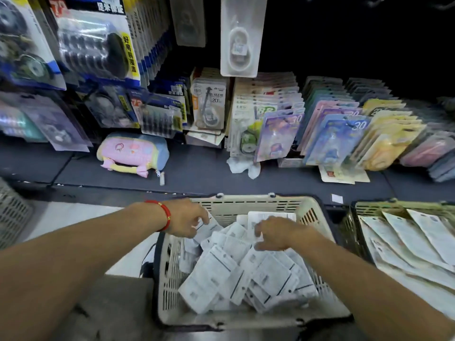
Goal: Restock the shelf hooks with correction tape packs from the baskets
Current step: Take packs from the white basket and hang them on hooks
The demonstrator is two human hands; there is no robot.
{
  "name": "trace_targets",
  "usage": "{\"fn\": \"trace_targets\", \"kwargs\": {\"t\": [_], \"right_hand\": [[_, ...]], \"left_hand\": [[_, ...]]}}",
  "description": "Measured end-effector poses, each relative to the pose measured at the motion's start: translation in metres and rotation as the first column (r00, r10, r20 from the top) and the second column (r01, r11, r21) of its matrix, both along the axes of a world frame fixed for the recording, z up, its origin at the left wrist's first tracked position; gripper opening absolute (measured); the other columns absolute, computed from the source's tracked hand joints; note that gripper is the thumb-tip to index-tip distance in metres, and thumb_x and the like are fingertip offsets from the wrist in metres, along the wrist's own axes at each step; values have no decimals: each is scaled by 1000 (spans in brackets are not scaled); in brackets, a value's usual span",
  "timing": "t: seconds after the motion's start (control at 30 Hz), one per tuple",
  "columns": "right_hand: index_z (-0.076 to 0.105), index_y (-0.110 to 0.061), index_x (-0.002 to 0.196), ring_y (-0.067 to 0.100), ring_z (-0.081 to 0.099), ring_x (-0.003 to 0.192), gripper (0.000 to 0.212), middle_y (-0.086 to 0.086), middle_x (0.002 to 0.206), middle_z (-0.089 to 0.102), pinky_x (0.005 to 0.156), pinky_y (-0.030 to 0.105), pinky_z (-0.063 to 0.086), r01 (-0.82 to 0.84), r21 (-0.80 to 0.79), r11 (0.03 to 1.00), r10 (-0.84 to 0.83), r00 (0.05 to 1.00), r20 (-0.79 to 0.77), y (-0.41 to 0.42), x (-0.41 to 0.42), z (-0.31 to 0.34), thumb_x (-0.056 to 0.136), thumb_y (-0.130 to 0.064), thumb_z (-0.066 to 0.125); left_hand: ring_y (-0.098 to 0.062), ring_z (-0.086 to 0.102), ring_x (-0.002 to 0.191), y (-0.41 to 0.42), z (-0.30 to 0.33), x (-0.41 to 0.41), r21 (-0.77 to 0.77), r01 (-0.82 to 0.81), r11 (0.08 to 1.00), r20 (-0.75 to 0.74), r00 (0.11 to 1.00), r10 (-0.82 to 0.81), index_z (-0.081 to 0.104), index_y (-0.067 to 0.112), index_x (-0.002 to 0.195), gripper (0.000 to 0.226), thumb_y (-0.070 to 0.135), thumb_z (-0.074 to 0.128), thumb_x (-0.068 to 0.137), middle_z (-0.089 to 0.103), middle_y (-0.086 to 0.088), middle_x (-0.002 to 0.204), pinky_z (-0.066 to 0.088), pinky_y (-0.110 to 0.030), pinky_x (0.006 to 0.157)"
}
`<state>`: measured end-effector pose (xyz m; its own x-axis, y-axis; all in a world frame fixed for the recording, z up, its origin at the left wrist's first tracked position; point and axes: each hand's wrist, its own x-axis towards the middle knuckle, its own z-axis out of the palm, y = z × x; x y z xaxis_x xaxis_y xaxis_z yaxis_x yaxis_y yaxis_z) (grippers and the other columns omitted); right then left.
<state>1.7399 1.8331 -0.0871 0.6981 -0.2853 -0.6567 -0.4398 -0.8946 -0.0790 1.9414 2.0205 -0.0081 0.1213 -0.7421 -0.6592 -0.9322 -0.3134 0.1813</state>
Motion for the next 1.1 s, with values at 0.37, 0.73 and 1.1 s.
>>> {"fn": "trace_targets", "kwargs": {"t": [0.37, 0.73, 1.1], "right_hand": [[59, -21, 122, 23, 64, 105, 30, 1, 117, 66, 90, 34, 53, 284, 215, 935, -332, 913, 238, 18, -62, -61, 96, -19, 73], [78, -24, 88, 4, 70, 92, 16, -6, 94, 78, 86, 23, 54, 79, 755, 651, -706, 427, 564, 42, -11, 51, 83, -11, 88], [66, -8, 131, 31, 54, 127, 41, 14, 133, 58, 106, 37, 46, 272, 189, 944, -321, 893, 316, 97, -6, -98, 103, -37, 65]], "left_hand": [[-18, 58, 115, -15, -19, -40, -78, -110, 991, -78, 992, 103, 61, 24, 141, 40, 24, 62, 101, 61, -2, 140, 44, -30, 104], [-28, 72, 84, -18, -11, -37, 445, -745, 498, -669, 92, 737, 62, 1, 130, 35, 28, 51, 110, 67, -22, 113, 63, -33, 65], [-36, 67, 116, 56, -60, -30, 32, -962, 271, -636, 190, 748, 57, 17, 128, 46, -1, 75, 91, 69, -13, 124, 53, -56, 104]]}}
